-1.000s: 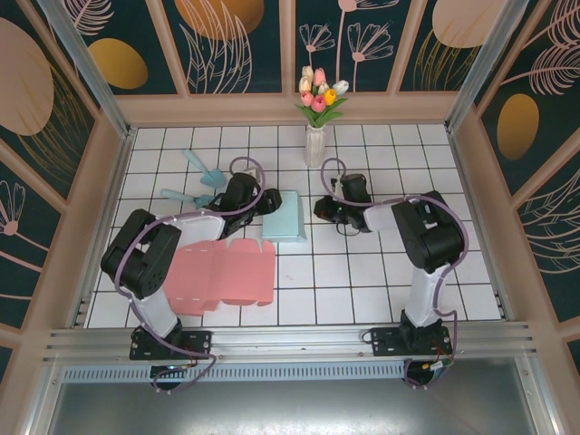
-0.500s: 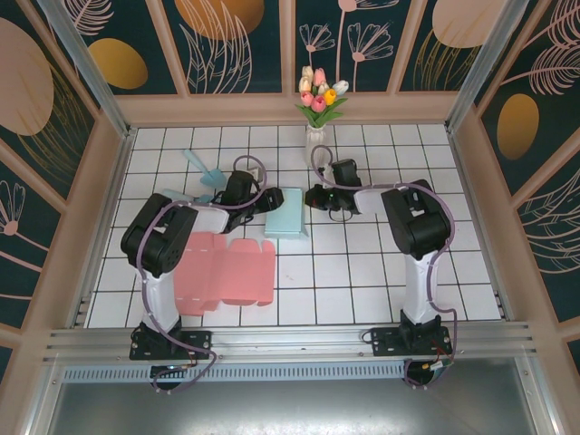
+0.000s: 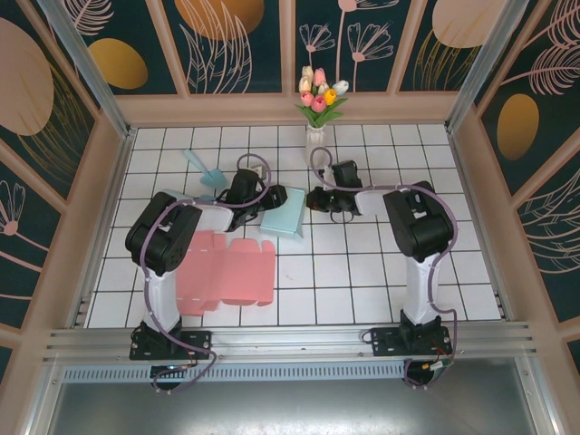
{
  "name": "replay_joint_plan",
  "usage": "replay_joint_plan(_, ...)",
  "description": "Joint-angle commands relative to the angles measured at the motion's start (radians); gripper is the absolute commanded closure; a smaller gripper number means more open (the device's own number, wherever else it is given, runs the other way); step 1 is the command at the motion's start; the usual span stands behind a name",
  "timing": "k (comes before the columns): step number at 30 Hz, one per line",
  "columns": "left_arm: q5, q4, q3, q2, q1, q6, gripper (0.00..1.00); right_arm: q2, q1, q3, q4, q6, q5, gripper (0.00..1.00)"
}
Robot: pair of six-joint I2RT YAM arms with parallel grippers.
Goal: Fold the paper box
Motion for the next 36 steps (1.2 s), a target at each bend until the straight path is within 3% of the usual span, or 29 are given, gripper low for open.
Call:
replay_joint_plan(1,-0.008,-0.068,-0.013,-0.037,-0.026,-0.042,0.41,-0.084,0.012,-0.090,-0.024,0.039,0.047,1.00)
replay_joint_plan(11,-0.075,-0.078,-0.155,-0.188,-0.015,-0.047,0.37,-0.275,0.015,-0.363,0.062,0.092,0.075,1.00)
replay_joint_plan(17,0.020,0.042,-0.316,-0.265,-0.029,-0.098,0.37,-0.385,0.074,-0.508,0.168,0.167,0.049,1.00)
replay_joint_plan(26,-0.004,0.052,-0.332,-0.263,-0.088,-0.115,0.38,-0.372,0.203,-0.528,0.217,0.230,0.068,1.00)
replay_joint_plan(36,-0.019,0.134,-0.380,-0.240,-0.136,-0.201,0.39,-0.330,0.235,-0.533,0.308,0.302,0.072,1.00)
